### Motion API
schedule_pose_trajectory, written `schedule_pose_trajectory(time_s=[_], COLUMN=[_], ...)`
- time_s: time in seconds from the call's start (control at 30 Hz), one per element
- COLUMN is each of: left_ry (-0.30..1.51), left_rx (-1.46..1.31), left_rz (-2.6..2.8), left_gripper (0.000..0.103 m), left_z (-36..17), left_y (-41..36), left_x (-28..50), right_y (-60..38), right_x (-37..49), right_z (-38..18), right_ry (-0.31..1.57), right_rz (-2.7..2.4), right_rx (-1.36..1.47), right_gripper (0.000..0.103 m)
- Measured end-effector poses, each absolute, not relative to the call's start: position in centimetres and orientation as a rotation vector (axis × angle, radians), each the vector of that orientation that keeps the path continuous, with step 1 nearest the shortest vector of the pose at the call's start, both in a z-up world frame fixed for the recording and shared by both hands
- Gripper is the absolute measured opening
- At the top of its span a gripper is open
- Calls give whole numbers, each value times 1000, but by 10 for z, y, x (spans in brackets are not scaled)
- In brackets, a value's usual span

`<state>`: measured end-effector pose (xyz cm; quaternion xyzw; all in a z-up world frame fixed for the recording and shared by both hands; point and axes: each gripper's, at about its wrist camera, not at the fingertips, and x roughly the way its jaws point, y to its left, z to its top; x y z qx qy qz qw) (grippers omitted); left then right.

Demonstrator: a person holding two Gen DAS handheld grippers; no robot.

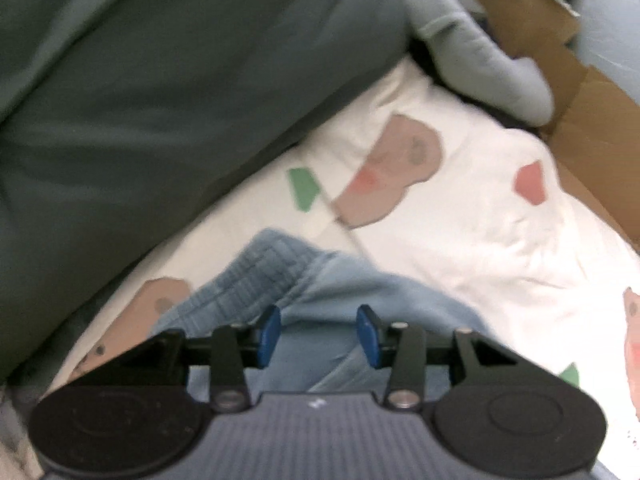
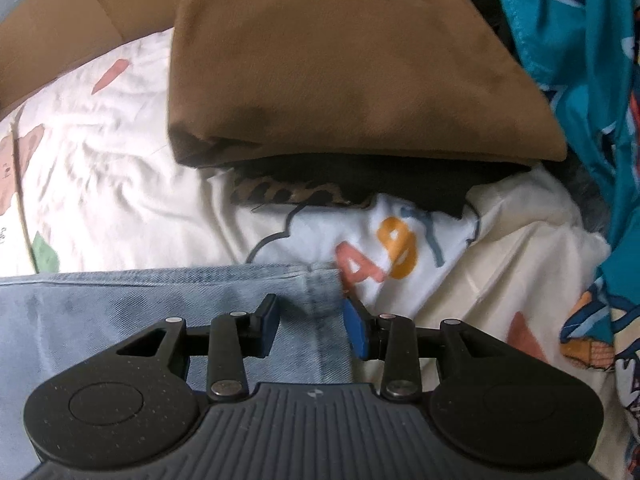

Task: Fold clothes
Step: 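Lower the hems onto the waistband and open both grippers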

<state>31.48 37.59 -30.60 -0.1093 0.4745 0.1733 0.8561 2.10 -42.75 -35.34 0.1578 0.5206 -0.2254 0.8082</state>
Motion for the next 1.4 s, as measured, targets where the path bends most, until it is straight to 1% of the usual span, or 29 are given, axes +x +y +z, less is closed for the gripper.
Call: schedule_pose_trajectory(time_s=[0.13,0.27,0.43,0.7,0.77,0.8,0.87,0.93,0.97,1.07,1.2,1.33,1.4], left_ry=[1010,1077,1111,1126,1128,1125,1114,1097,1085,1056,1088,1116,1113], left_rx=[-153,-131,-125,-107,-110,-118,-158,-194,-156,-55,17,-30,-3], left_rz=[353,332,339,367,395,418,454,440,417,346,229,189,151], left_gripper=[45,47,46,46,45,42,39,39,40,46,46,46,46], left_z=[-319,-344,-362,-364,-357,-352,-341,-327,-320,-304,-301,-302,-300], left_y=[367,378,388,385,381,377,371,360,350,319,282,266,255], left_x=[336,355,374,382,380,377,369,360,357,347,350,356,359], right_y=[-432,-432,-432,-429,-430,-431,-431,-431,-431,-429,-427,-427,-427], right_x=[19,21,25,28,27,27,24,21,20,18,17,17,18], right_z=[-353,-354,-354,-353,-354,-354,-353,-352,-351,-345,-338,-334,-332], right_ry=[1115,1125,1111,1089,1087,1085,1078,1070,1066,1058,1046,1040,1037], right_rz=[-498,-471,-444,-403,-392,-387,-383,-381,-382,-387,-389,-392,-397], right_rx=[335,309,305,295,290,291,291,288,286,277,270,271,268], right_gripper=[42,42,42,42,39,32,25,20,19,18,16,16,16])
